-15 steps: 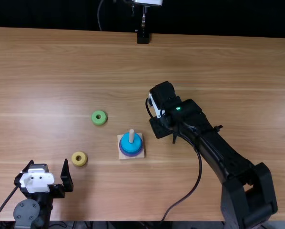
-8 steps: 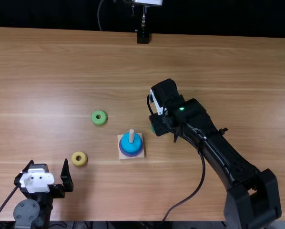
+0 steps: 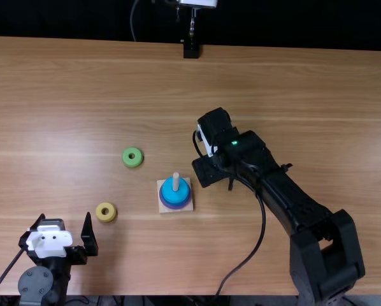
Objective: Build the Hanoi tower: stack the rings onto the peg from bottom to top in this color order: purple, dark blue, light blue, dark green, light green, yellow, orange.
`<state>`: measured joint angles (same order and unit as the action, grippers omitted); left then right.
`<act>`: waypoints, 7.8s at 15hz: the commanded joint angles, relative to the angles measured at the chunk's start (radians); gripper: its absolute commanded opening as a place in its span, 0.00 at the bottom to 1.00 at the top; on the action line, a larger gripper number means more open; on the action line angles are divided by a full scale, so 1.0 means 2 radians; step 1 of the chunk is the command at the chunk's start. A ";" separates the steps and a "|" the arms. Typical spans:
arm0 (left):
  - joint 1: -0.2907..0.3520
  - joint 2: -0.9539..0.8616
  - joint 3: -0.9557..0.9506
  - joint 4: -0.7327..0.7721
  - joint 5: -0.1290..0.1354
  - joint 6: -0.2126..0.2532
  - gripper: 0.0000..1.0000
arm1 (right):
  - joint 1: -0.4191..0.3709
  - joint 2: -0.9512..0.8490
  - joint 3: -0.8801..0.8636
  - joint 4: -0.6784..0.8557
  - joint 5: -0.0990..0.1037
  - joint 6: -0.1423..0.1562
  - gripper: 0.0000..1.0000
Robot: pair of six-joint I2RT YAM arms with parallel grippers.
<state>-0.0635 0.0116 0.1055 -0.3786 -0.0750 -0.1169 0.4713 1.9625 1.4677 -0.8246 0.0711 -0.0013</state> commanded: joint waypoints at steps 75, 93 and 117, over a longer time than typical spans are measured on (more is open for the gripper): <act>0.001 -0.006 -0.053 -0.042 -0.003 0.002 1.00 | 0.136 -0.042 0.303 -0.281 -0.026 0.013 0.00; 0.001 -0.006 -0.053 -0.042 -0.003 0.002 1.00 | 0.145 -0.002 0.303 -0.269 -0.026 0.020 0.00; 0.001 -0.006 -0.053 -0.042 -0.003 0.002 1.00 | 0.145 0.000 0.265 -0.263 -0.021 0.020 1.00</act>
<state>-0.0635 0.0116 0.1055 -0.3786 -0.0750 -0.1173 0.7464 1.9514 2.0026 -1.3499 0.0231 0.0322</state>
